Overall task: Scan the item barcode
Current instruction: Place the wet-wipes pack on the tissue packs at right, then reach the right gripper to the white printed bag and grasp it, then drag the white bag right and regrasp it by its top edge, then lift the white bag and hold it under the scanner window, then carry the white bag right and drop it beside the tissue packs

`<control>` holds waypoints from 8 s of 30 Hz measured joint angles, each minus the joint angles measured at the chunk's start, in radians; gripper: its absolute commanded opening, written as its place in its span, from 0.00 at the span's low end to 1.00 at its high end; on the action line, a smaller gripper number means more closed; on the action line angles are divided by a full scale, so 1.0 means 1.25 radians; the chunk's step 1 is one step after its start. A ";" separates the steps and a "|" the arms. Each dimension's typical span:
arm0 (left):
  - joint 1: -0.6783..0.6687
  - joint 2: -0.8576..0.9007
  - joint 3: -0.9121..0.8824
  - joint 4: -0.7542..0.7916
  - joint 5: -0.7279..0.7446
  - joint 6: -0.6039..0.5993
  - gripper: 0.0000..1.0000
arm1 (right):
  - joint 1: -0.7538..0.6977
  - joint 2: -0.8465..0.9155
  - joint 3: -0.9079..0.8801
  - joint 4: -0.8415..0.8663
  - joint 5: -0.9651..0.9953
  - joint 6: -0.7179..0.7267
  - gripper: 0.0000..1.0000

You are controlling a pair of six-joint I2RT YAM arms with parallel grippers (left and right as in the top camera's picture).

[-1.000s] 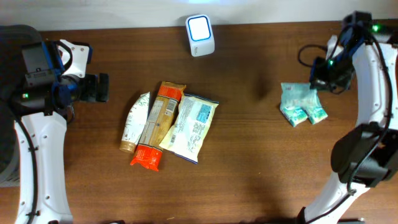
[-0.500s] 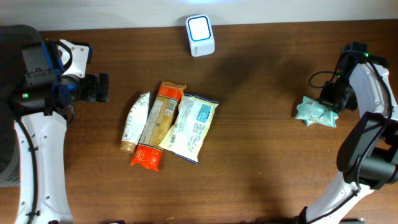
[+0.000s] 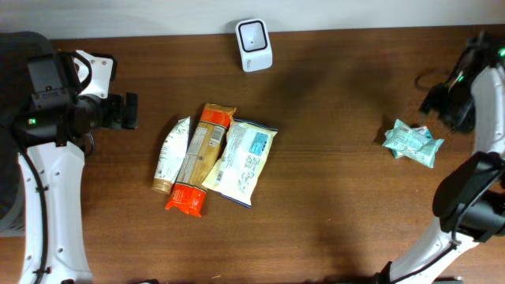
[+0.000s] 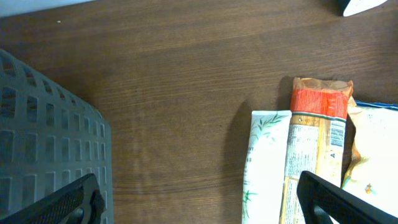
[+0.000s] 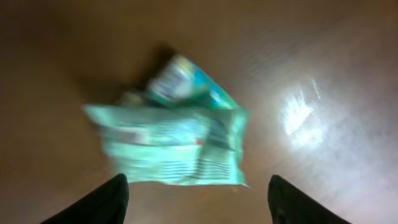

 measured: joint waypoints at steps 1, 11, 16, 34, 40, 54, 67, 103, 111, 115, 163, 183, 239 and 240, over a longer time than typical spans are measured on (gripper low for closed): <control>0.000 0.000 0.000 0.000 0.000 0.000 0.99 | 0.006 -0.001 0.054 -0.031 -0.057 -0.018 0.70; 0.000 0.000 0.000 0.000 0.000 0.000 0.99 | 0.320 0.008 0.104 0.021 -0.367 -0.164 0.75; 0.000 0.000 0.000 0.000 0.000 0.000 0.99 | 0.517 0.066 0.101 0.151 -0.360 -0.237 0.85; 0.000 0.000 0.000 0.000 0.000 0.000 0.99 | 0.658 0.316 0.094 0.148 -0.336 -0.367 0.87; 0.000 0.000 0.000 0.000 0.000 0.000 0.99 | 0.658 0.317 0.093 -0.001 -0.341 -0.407 0.42; 0.000 0.000 0.000 0.000 0.000 0.000 0.99 | 0.438 0.317 0.093 -0.089 -0.480 -0.356 0.04; 0.000 0.000 0.000 0.000 0.000 0.000 0.99 | 0.425 0.317 0.096 -0.145 -0.395 -0.244 0.81; 0.000 0.000 0.000 0.000 0.000 0.000 0.99 | 0.424 0.138 -0.164 0.084 -0.651 -0.337 0.04; 0.000 0.000 0.000 0.000 0.000 0.000 0.99 | 0.417 -0.112 -0.152 0.053 -0.778 -0.376 0.04; 0.000 0.000 0.000 0.000 0.000 0.000 0.99 | 0.374 -0.123 -0.150 0.050 -0.879 -0.358 0.04; 0.000 0.000 0.000 0.000 0.000 0.000 0.99 | 0.683 0.282 0.266 0.974 0.507 -0.836 0.04; 0.000 0.000 0.000 0.000 0.000 0.000 0.99 | 0.695 0.303 0.266 0.962 0.548 -0.841 0.04; 0.000 0.000 0.000 -0.001 0.000 0.000 0.99 | 0.115 0.112 0.447 -0.256 -0.057 -0.168 0.62; 0.000 0.000 0.000 0.000 0.000 0.000 0.99 | 0.125 0.112 0.472 -0.257 -0.103 -0.173 0.62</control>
